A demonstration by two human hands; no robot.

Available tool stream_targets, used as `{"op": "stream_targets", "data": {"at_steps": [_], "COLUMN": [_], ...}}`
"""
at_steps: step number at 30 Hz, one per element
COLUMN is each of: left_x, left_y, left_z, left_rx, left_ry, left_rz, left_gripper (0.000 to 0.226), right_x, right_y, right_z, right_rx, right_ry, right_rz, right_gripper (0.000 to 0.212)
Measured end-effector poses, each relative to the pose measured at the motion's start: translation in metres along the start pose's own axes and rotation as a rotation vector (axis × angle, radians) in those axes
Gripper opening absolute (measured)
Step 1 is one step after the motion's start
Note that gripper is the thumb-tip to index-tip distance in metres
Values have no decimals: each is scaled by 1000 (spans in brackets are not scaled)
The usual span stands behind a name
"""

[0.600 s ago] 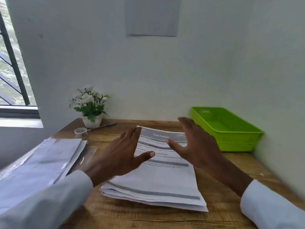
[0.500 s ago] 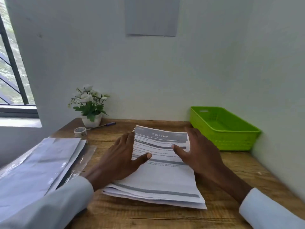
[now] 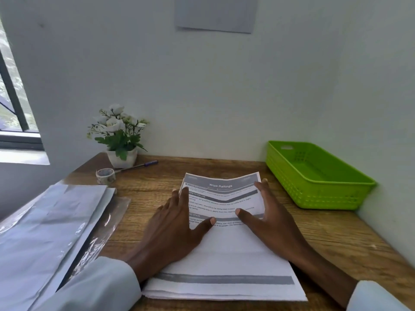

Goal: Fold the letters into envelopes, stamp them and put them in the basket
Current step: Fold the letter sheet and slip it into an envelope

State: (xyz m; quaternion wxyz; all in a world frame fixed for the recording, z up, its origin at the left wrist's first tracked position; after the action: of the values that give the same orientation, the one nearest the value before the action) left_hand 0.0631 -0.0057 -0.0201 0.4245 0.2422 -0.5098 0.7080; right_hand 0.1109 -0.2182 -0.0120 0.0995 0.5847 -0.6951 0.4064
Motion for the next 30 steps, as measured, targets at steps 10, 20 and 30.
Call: {"op": "stream_targets", "data": {"at_steps": [10,20,30], "left_x": [16,15,31], "left_y": [-6,-11,-19], "left_z": [-1,-7,-22], "left_rx": [50,104,318], "left_ry": [72,275,900], "left_rz": [115,152,299], "left_gripper": [85,73,66], "right_x": [-2,-9,-5], "right_y": [-8,-15,-29], "right_z": [-1,14,18], "right_rx": [34,-419,-565], "right_ry": [-212,-793,-1052], "right_rz": [-16,-93,-152], "right_gripper": [85,51,35]}}
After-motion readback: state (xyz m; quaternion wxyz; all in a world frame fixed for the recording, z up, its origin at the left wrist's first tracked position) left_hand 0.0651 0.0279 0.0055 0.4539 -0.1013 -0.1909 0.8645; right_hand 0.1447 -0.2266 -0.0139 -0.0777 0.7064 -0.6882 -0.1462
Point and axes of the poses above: each hand's wrist, its own y-axis away from the middle knuckle, its own x-axis out of the back of the hand, z = x × y, the point moved 6 cm from there along -y, towards the middle knuckle, and after that the axes turned 13 degrees about z, right-handed, at the moved point
